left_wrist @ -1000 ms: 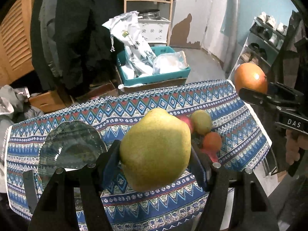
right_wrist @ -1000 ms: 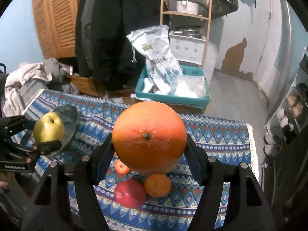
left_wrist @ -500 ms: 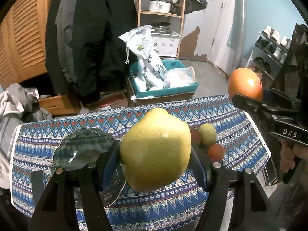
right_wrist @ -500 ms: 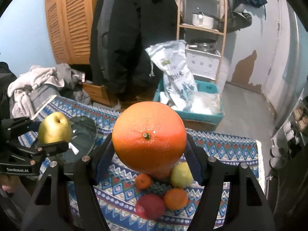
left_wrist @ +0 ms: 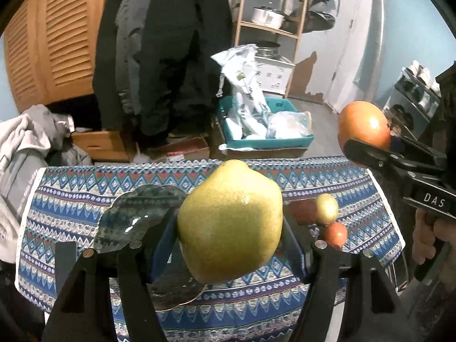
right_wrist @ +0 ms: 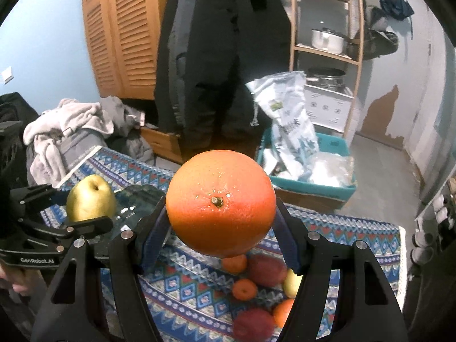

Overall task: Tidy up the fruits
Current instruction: 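Carry the pear over the glass bowl with left tool while right tool carries the orange there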

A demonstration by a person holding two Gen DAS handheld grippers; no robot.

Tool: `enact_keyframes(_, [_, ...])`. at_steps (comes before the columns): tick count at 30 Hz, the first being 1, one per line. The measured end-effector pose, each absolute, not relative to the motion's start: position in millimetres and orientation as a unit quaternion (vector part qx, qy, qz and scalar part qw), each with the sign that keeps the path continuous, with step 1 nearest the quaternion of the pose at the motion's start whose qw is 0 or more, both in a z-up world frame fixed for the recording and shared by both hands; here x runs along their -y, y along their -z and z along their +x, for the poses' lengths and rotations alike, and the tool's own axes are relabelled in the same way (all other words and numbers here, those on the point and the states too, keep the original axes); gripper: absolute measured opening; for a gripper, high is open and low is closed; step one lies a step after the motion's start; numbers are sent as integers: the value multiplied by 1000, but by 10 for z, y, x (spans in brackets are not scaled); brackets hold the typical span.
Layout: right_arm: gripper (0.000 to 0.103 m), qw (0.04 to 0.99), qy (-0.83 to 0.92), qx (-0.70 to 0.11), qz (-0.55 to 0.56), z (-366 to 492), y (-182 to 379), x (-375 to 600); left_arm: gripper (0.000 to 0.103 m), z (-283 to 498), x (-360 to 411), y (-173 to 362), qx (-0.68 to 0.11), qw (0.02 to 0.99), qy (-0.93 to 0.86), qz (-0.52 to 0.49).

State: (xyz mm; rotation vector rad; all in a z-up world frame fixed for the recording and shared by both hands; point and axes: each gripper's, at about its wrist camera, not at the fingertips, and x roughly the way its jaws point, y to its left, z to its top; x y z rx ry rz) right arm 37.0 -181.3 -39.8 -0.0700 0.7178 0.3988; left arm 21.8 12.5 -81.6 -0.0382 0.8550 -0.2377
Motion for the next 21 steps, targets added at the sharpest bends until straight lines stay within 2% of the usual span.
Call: enact_keyframes(21, [69, 878, -272, -391, -41, 786, 729, 747, 70, 260, -1070, 1271, -450, 889, 42, -66])
